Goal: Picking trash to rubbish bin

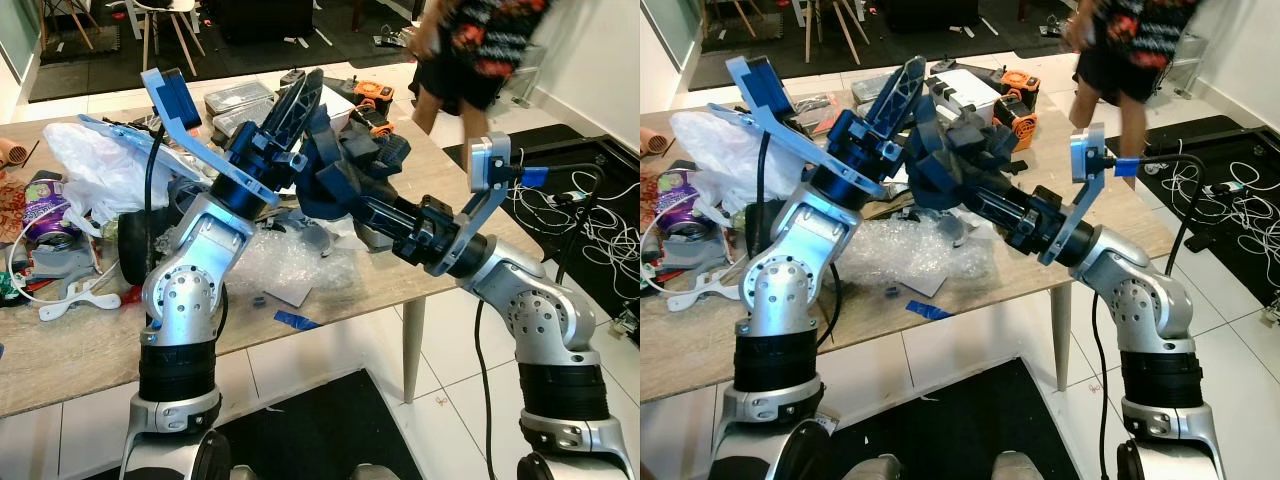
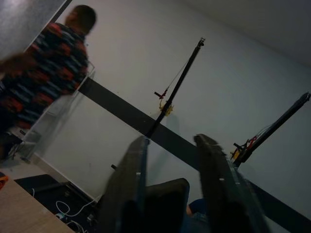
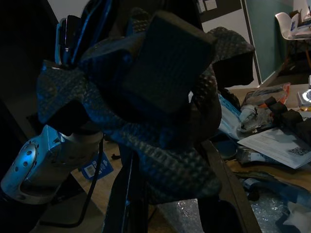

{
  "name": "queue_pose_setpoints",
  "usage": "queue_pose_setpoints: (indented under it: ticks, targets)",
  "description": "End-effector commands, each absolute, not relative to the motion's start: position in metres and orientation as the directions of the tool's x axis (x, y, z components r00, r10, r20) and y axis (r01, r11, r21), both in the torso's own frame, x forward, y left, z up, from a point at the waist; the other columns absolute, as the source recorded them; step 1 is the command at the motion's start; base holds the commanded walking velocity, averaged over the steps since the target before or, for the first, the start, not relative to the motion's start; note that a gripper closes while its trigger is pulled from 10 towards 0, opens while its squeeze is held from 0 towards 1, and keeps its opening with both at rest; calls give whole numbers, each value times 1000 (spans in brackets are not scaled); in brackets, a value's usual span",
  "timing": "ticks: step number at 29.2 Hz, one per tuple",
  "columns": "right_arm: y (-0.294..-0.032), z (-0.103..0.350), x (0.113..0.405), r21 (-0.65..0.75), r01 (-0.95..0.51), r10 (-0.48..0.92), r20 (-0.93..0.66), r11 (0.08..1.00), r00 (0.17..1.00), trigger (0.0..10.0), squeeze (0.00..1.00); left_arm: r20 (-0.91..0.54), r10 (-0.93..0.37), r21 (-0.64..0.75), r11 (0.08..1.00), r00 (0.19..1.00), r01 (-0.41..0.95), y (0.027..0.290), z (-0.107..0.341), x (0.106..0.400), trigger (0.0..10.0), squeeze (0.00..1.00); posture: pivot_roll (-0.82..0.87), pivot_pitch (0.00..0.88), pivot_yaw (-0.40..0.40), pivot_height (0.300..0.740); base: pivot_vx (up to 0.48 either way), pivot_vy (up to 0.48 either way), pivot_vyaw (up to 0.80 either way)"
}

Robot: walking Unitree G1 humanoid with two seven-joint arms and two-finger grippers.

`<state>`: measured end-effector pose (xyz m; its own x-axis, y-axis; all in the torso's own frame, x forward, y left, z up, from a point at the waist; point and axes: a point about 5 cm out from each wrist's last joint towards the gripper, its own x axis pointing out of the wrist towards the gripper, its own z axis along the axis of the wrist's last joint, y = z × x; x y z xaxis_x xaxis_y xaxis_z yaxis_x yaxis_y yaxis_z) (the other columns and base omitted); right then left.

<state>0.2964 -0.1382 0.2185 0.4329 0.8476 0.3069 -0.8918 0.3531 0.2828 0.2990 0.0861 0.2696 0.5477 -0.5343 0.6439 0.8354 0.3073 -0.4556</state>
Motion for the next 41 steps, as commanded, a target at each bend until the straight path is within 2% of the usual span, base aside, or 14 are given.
queue_pose_setpoints:
  ticks: [1, 8, 11, 12, 17, 24, 25, 26, 27, 41]
  targets:
    - [-131, 231, 290, 231, -928, 864, 353, 292, 360, 0, 0, 589, -604, -453, 304, 537, 838, 77, 260, 298, 10000, 1000, -77, 0, -9, 740, 0, 0, 0]
    - [-133, 233, 290, 224, -927, 862, 352, 300, 364, 0, 0, 518, -713, -354, 324, 472, 877, 78, 253, 290, 10000, 1000, -77, 0, -13, 740, 0, 0, 0]
    - [-133, 233, 290, 221, -927, 864, 347, 301, 364, 0, 0, 446, -791, -256, 336, 419, 906, 70, 245, 282, 10000, 980, -77, 0, -14, 740, 0, 0, 0]
    - [-133, 232, 290, 220, -927, 866, 341, 304, 364, 0, 0, 426, -808, -233, 336, 407, 913, 66, 243, 280, 10000, 0, -77, 0, -14, 740, 0, 0, 0]
    - [-131, 229, 290, 211, -926, 877, 310, 314, 368, 0, 0, 389, -829, -198, 350, 401, 916, 58, 237, 279, 10000, 0, -78, 0, -14, 740, 0, 0, 0]
    - [-130, 226, 289, 211, -927, 886, 291, 310, 362, 0, 0, 376, -827, -188, 375, 419, 908, 60, 234, 282, 10000, 0, -77, 0, -13, 740, 0, 0, 0]
    - [-130, 225, 289, 210, -928, 888, 286, 308, 360, 0, 0, 379, -820, -187, 385, 428, 904, 61, 234, 283, 4039, 0, -77, 0, -13, 740, 0, 0, 0]
    - [-130, 225, 289, 209, -928, 890, 283, 307, 358, 0, 0, 382, -816, -187, 392, 434, 901, 62, 234, 283, 4039, 0, -77, 0, -13, 740, 0, 0, 0]
    - [-130, 224, 288, 208, -929, 891, 280, 307, 357, 0, 0, 379, -814, -178, 403, 441, 898, 63, 234, 284, 0, 0, -76, 0, -13, 740, 0, 0, 0]
    - [-129, 222, 287, 204, -932, 900, 264, 299, 347, 0, 0, 346, -801, -156, 463, 487, 872, 64, 227, 290, 0, 0, -76, 0, -14, 740, 0, 0, 0]
